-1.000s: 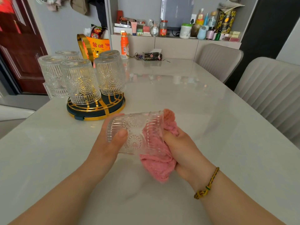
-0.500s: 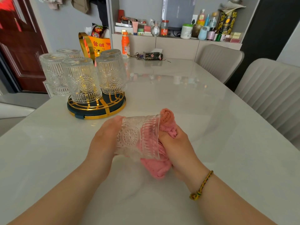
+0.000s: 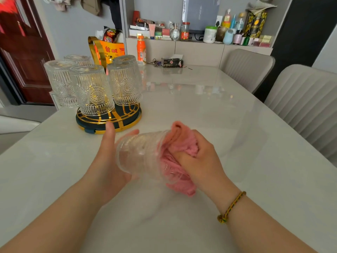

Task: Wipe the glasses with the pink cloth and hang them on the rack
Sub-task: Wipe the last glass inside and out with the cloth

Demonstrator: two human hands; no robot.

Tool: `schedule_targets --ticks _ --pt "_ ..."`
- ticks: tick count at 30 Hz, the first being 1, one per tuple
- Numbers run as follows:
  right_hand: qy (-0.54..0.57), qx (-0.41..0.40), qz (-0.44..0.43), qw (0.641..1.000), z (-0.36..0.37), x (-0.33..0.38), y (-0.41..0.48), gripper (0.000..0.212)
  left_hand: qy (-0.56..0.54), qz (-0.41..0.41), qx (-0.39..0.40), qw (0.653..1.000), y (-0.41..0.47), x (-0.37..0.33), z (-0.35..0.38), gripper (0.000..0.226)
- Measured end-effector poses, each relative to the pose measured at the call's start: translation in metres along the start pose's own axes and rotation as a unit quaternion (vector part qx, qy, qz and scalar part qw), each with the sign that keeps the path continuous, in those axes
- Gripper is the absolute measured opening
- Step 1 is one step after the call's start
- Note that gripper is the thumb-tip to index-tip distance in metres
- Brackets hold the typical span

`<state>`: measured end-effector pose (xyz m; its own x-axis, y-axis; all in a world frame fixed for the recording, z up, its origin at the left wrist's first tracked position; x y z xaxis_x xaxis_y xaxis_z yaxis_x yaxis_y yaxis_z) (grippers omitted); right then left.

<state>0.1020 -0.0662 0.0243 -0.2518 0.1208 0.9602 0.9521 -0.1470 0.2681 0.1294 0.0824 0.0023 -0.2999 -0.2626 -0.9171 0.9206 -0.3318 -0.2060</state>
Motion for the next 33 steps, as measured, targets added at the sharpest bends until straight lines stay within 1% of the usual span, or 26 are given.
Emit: schedule_targets --ticks 1,2,4,6,8,11,13,16,17,18,19,20,21,22,23,24,25,26,27,28,29,31,33 --pt "-0.037 0.022 -0.031 0.999 0.003 0.004 -0.003 0.027 0.006 -0.028 0.011 1.0 -0.001 0.003 0.001 0.066" --pt "-0.059 0.034 -0.049 0.997 0.004 0.006 -0.005 0.03 0.014 -0.039 0.004 0.999 -0.001 0.006 0.0 0.06" --pt "-0.049 0.021 -0.046 0.998 0.005 0.004 -0.005 0.032 0.026 -0.026 -0.062 0.997 0.0 0.007 -0.003 0.041" --pt "-0.015 -0.01 -0.013 1.0 0.004 -0.002 -0.003 0.029 0.029 0.013 -0.124 0.992 0.0 0.003 -0.004 0.03" --pt "0.024 -0.023 0.033 0.999 0.006 -0.009 0.0 0.025 0.017 0.056 -0.141 0.988 -0.001 0.0 -0.002 0.026" --pt "0.095 -0.005 0.109 0.989 0.011 -0.02 0.0 0.016 0.018 0.101 -0.155 0.983 -0.001 -0.003 -0.003 0.027" --pt "0.168 0.001 0.165 0.972 0.015 -0.028 -0.002 0.018 0.035 0.129 -0.166 0.977 -0.001 -0.006 -0.004 0.027" --pt "0.299 0.031 0.249 0.921 0.027 -0.033 -0.009 0.022 0.085 0.205 -0.185 0.957 -0.006 -0.012 -0.004 0.025" --pt "0.32 0.041 0.268 0.908 0.03 -0.033 -0.013 0.023 0.093 0.227 -0.185 0.952 -0.008 -0.012 -0.004 0.023" --pt "0.328 0.044 0.278 0.902 0.032 -0.034 -0.014 0.023 0.103 0.243 -0.182 0.947 -0.008 -0.011 -0.005 0.024" --pt "0.324 0.039 0.278 0.904 0.031 -0.035 -0.014 0.022 0.103 0.242 -0.176 0.949 -0.007 -0.011 -0.006 0.024" --pt "0.307 0.023 0.264 0.914 0.028 -0.035 -0.012 0.02 0.086 0.222 -0.158 0.958 -0.006 -0.011 -0.005 0.024" --pt "0.275 -0.002 0.233 0.933 0.022 -0.033 -0.008 0.015 0.053 0.181 -0.12 0.975 -0.003 -0.01 -0.002 0.027" --pt "0.229 -0.029 0.185 0.955 0.013 -0.028 -0.003 0.011 0.017 0.136 -0.071 0.988 0.0 -0.008 0.001 0.037" --pt "0.167 -0.045 0.121 0.977 0.003 -0.019 0.001 0.012 0.0 0.091 -0.031 0.995 0.001 -0.006 0.003 0.053" --pt "0.094 -0.045 0.05 0.993 -0.005 -0.009 0.004 0.018 0.002 0.042 -0.006 0.999 0.003 -0.002 0.004 0.067" --pt "0.023 -0.024 -0.009 0.999 -0.008 0.001 0.005 0.025 0.007 -0.005 0.01 1.0 0.002 0.002 0.004 0.076" --pt "-0.036 0.004 -0.048 0.998 -0.007 0.006 0.004 0.03 0.013 -0.046 0.02 0.999 0.001 0.007 0.004 0.078" --pt "-0.075 0.026 -0.065 0.995 -0.005 0.008 0.002 0.033 0.018 -0.071 0.018 0.997 0.0 0.012 0.004 0.076" --pt "-0.09 0.033 -0.072 0.993 -0.004 0.007 0.0 0.034 0.023 -0.077 0.004 0.997 0.001 0.015 0.003 0.07" --pt "-0.086 0.027 -0.068 0.994 -0.003 0.006 0.0 0.034 0.024 -0.067 -0.026 0.997 0.002 0.016 0.001 0.059" --pt "-0.038 -0.002 -0.042 0.998 -0.001 0.001 0.001 0.033 0.037 -0.012 -0.09 0.995 0.001 0.009 0.001 0.034" --pt "0.024 -0.03 0.014 0.999 0.001 -0.008 0.003 0.024 0.046 0.058 -0.132 0.988 -0.001 -0.001 0.002 0.027"
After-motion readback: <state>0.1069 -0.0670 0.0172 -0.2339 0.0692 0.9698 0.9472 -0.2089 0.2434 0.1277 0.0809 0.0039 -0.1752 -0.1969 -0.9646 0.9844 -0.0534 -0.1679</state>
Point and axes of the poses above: each hand's wrist, its own y-axis towards the middle knuckle, its own z-axis out of the palm, x = y × z, the point moved 5 cm from there along y, towards the middle knuckle, and after that the axes turned 7 degrees about y, right-handed, at the moved point
